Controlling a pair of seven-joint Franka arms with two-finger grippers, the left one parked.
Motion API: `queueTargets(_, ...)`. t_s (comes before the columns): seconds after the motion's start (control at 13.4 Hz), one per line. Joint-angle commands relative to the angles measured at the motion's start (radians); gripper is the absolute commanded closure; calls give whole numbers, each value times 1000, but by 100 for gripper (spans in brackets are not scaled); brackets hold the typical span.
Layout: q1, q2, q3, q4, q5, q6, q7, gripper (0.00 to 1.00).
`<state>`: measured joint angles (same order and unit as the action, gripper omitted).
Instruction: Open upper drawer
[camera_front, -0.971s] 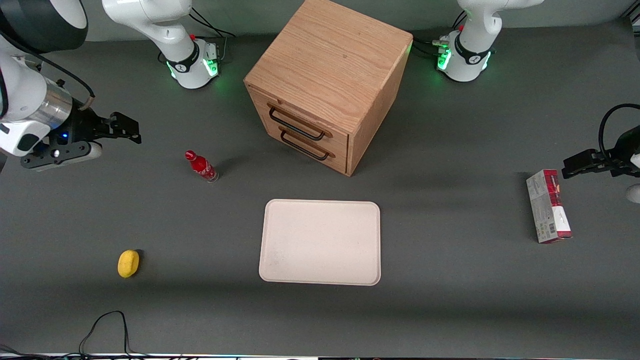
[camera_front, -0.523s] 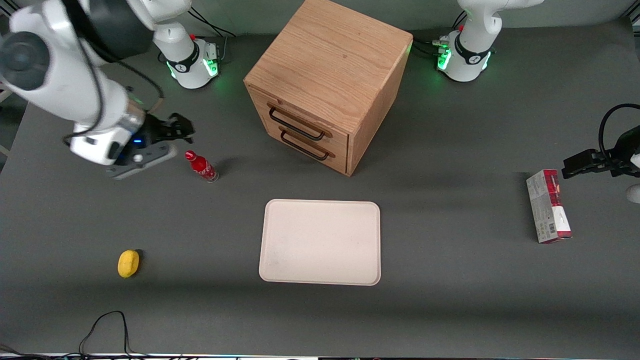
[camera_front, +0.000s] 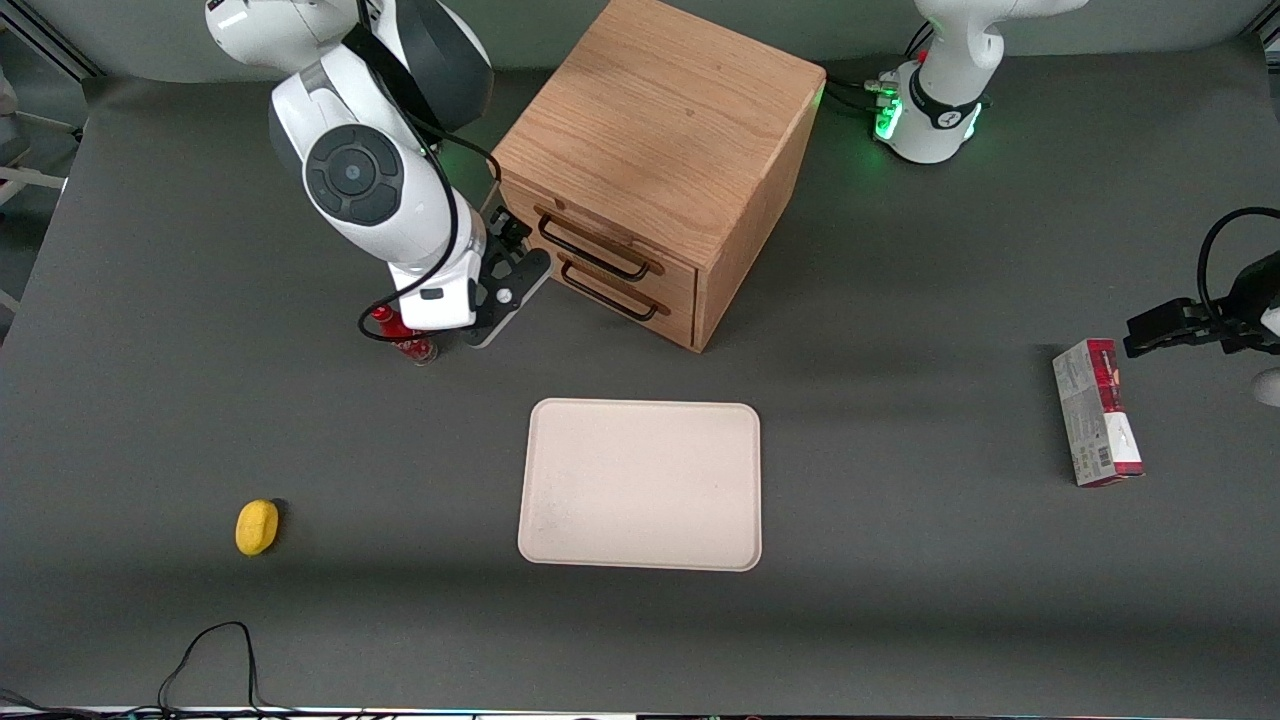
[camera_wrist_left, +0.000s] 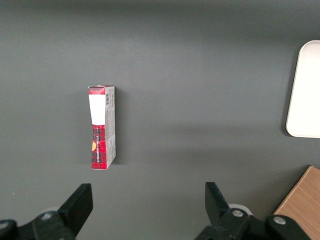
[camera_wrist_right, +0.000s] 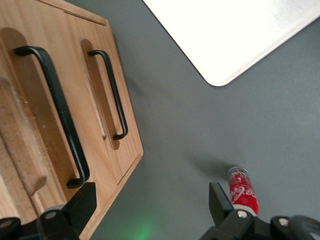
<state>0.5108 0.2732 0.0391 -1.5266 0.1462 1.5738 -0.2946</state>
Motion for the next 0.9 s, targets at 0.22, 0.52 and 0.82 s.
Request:
queueTargets(0.22,-15,47,-11,20,66,-31,-89,0)
queueTargets(0.52,-6,84,-7,14,131,-32,-143,0)
queueTargets(0.82,27,104,-7,16,190,-21,-143,0)
